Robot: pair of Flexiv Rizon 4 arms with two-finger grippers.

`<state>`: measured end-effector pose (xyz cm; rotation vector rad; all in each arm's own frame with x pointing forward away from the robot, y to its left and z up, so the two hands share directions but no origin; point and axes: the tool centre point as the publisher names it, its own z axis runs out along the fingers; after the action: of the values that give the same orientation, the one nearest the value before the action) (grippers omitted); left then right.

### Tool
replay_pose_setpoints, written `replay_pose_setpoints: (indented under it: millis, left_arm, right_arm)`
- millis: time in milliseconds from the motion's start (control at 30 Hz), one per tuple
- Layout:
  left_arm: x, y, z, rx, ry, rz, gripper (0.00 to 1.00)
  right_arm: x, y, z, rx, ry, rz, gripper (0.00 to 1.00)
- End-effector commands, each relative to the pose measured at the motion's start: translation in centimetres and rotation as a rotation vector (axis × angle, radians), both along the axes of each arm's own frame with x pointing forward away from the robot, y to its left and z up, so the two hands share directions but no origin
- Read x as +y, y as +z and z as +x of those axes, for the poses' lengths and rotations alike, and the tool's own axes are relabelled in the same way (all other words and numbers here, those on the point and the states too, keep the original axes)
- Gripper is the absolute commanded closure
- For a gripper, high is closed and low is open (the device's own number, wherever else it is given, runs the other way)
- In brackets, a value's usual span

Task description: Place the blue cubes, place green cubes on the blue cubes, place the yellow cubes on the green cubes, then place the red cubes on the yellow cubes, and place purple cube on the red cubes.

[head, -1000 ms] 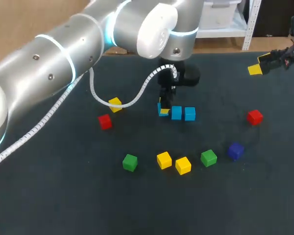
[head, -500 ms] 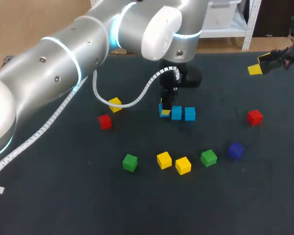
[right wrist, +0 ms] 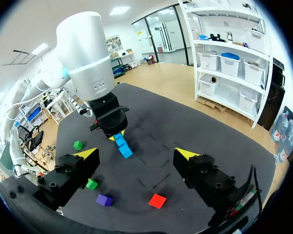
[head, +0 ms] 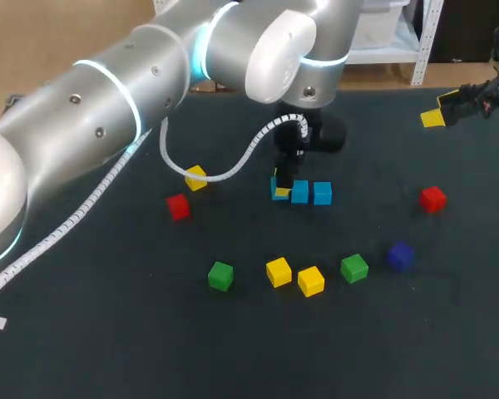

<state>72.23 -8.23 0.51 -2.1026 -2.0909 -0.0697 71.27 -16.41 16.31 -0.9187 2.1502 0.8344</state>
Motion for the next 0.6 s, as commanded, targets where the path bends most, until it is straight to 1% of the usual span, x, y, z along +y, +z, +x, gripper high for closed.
replay_pose_setpoints:
  millis: [33,467,533,567,600]
  left_arm:
    - [0.01,-0.12,-0.16,0.001,-0.006,0.012,1.0]
    - [0.05,-0.26,-0.52,0.01,-0.013,0.018,1.0]
    - [0.04,-0.28,-0.52,0.011,-0.015,0.02,0.98]
    - [0.03,-0.3,-0.52,0.011,-0.015,0.021,0.96]
    - [0.02,-0.33,-0.53,0.012,-0.016,0.022,0.96]
  right_arm:
    - [0.0,-0.05,0.0,-0.002,0.001,0.002,0.0]
    - [0.0,-0.05,0.0,-0.002,0.001,0.002,0.0]
    - [0.0,-0.05,0.0,-0.002,0.001,0.002,0.0]
    - [0.0,-0.05,0.0,-0.002,0.001,0.002,0.0]
    - [0.0,-0.05,0.0,-0.002,0.001,0.002,0.0]
